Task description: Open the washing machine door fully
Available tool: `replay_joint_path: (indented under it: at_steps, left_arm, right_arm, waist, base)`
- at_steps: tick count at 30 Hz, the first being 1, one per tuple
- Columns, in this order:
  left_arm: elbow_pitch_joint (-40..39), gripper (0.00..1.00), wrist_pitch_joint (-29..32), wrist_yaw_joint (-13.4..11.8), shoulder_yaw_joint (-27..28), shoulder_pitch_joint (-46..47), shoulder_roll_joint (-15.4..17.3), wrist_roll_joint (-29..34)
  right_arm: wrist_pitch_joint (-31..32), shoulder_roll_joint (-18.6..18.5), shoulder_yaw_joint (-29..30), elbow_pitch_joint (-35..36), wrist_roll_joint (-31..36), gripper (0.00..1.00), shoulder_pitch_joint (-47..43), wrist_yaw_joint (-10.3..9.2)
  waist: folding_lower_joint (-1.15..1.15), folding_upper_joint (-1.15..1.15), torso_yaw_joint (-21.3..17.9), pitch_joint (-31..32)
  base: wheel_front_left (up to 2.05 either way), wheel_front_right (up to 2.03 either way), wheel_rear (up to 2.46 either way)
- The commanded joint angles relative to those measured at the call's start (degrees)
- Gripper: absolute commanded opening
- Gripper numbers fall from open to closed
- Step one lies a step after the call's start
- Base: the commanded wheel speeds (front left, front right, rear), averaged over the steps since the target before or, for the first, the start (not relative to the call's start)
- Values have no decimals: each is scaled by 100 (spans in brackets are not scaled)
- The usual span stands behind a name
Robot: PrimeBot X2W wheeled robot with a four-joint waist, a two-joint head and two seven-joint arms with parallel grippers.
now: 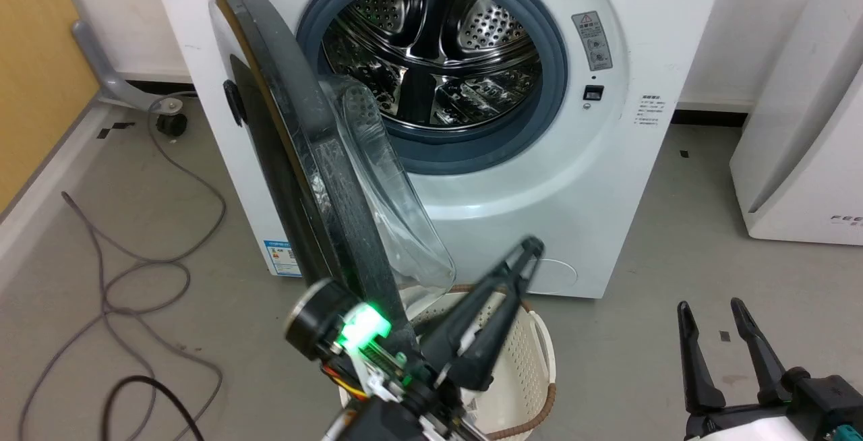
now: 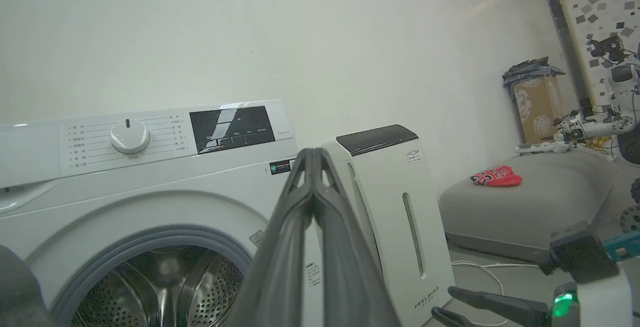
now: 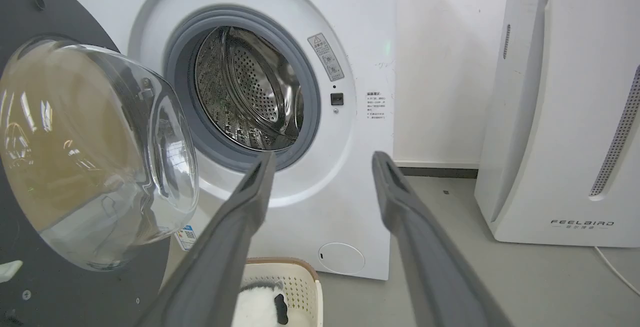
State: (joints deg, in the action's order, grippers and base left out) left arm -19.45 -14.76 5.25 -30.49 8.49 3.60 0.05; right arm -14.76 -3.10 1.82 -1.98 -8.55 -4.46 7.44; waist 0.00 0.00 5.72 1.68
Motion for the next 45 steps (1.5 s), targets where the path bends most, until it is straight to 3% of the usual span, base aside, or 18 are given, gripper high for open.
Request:
replay_joint_path:
  at_steps: [1, 14, 29, 45]
  left_arm:
    - [80, 0, -24, 25, -111, -101, 52, 37]
    - [1000, 0, -24, -34, -583, -452, 136, 51]
    - [1728, 0, -24, -457, -237, -726, 153, -152]
    - [2242, 0, -24, -536, 110, -816, 99, -376]
  right_arm:
    - [-24, 22, 20, 2, 24, 100, -79, 5]
    - [-24, 23, 9, -104, 47, 100, -50, 5]
    - [-24, 23, 81, -233, 51, 100, -61, 5]
    - [-24, 23, 92, -314, 56, 100, -55, 5]
  waist:
    - [0, 0, 27, -9]
    - [0, 0, 145, -78]
    - [0, 0, 214, -177]
    - [0, 0, 692, -198]
  base:
    - [0, 0, 0]
    - [0, 0, 0]
    - [0, 0, 0]
    - [0, 0, 0]
